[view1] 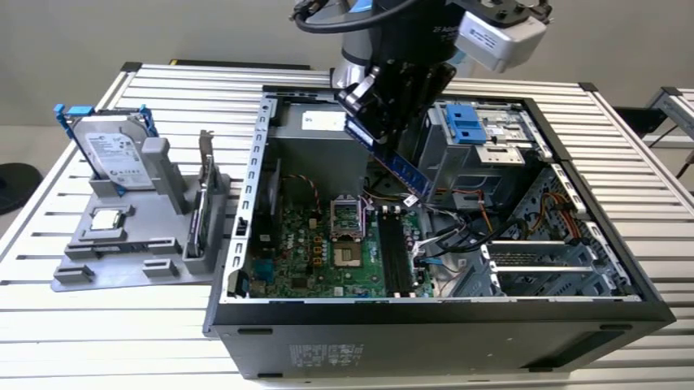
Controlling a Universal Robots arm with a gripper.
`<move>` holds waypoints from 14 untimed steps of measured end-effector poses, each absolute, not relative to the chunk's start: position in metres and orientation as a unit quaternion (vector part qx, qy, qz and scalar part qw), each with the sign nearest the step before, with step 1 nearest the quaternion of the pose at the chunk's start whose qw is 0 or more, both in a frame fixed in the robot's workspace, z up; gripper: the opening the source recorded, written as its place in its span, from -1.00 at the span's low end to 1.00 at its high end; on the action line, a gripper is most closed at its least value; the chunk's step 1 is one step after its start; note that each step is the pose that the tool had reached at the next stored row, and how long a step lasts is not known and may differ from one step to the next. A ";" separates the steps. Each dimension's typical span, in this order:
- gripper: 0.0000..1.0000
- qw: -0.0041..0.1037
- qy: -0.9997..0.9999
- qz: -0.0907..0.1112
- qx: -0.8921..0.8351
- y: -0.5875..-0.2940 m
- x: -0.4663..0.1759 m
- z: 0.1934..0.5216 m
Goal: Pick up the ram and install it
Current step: 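Insert the ram into the slot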
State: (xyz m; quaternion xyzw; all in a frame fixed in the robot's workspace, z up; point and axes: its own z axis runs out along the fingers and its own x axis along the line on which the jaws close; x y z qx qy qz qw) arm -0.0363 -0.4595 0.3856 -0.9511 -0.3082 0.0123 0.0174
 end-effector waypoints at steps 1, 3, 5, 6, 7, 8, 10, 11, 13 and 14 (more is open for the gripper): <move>-1.00 0.017 -0.306 0.012 -0.952 -0.460 -0.036 0.386; -1.00 0.017 -0.301 0.012 -0.953 -0.460 -0.036 0.386; -1.00 0.017 -0.295 0.012 -0.955 -0.460 -0.036 0.386; -1.00 0.018 -0.293 0.012 -0.956 -0.460 -0.036 0.386; -1.00 0.018 -0.290 0.012 -0.957 -0.460 -0.036 0.386; -1.00 0.018 -0.288 0.012 -0.957 -0.460 -0.036 0.386; -1.00 0.018 -0.284 0.012 -0.959 -0.460 -0.036 0.386; -1.00 0.018 -0.282 0.012 -0.959 -0.460 -0.036 0.385; -1.00 0.018 -0.277 0.012 -0.961 -0.460 -0.036 0.385; -1.00 0.018 -0.275 0.012 -0.961 -0.460 -0.036 0.385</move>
